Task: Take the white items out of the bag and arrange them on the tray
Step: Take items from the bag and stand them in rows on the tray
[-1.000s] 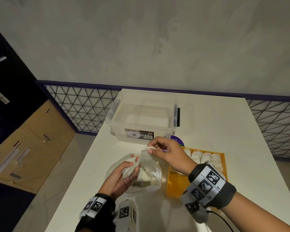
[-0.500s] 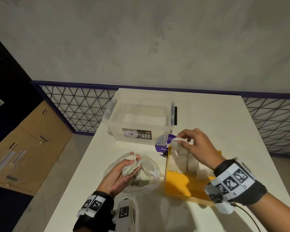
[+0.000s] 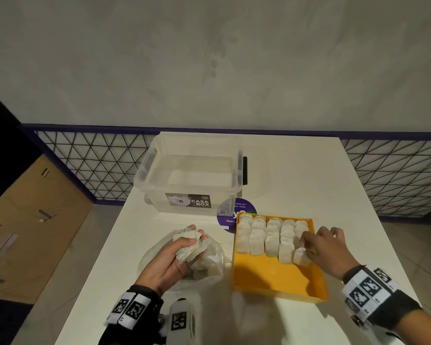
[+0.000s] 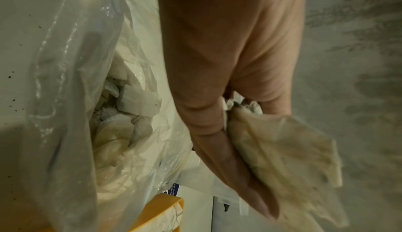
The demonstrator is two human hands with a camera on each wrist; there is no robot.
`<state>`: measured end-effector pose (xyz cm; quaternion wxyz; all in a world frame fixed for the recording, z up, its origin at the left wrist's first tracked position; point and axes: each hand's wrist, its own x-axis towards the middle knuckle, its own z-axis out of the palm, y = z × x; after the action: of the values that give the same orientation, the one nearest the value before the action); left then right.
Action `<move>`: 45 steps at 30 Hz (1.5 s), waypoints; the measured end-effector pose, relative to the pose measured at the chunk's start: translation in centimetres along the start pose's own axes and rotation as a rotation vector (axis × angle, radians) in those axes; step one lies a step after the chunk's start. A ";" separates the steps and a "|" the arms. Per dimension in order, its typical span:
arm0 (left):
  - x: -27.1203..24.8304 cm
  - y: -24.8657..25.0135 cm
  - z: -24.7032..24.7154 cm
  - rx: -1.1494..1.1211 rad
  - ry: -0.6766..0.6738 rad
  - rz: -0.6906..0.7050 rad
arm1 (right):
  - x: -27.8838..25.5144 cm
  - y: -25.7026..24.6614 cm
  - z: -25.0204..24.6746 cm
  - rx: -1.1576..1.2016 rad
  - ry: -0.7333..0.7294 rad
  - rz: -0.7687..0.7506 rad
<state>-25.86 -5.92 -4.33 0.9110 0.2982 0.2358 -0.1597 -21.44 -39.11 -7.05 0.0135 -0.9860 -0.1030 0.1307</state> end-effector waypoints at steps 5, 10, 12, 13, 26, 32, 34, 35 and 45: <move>0.0 0.0 0.1 0.044 0.006 0.001 | 0.2 0.0 1.1 -0.217 0.143 -0.034; 0.1 -0.3 0.5 0.079 0.020 -0.007 | 0.8 0.4 1.4 -0.288 0.193 0.011; 0.1 -0.3 0.6 0.071 0.014 -0.015 | 1.1 0.3 1.2 -0.295 0.211 0.038; 0.1 -0.4 0.7 0.061 0.008 -0.017 | 1.3 0.2 1.1 -0.302 0.230 0.041; 0.3 -0.7 1.2 0.101 0.020 0.007 | 1.9 -0.9 0.7 -0.347 0.166 -0.025; 0.4 -0.9 1.5 0.145 0.005 -0.001 | -0.1 -5.7 -3.9 0.058 0.268 -0.303; 0.4 -1.2 1.7 0.170 0.003 -0.014 | -0.5 -8.0 -5.4 0.175 0.208 -0.441; 0.4 -1.2 1.8 0.186 0.000 -0.020 | -0.6 -9.1 -5.7 0.203 0.187 -0.498; 0.1 -1.6 2.3 0.216 -0.046 -0.043 | 0.3 -12.4 -6.3 0.387 0.218 -0.642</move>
<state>-25.71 -8.62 -3.46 0.8751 0.3857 0.2027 -0.2104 -21.96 -26.93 -0.35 0.2502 -0.8909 -0.3776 0.0314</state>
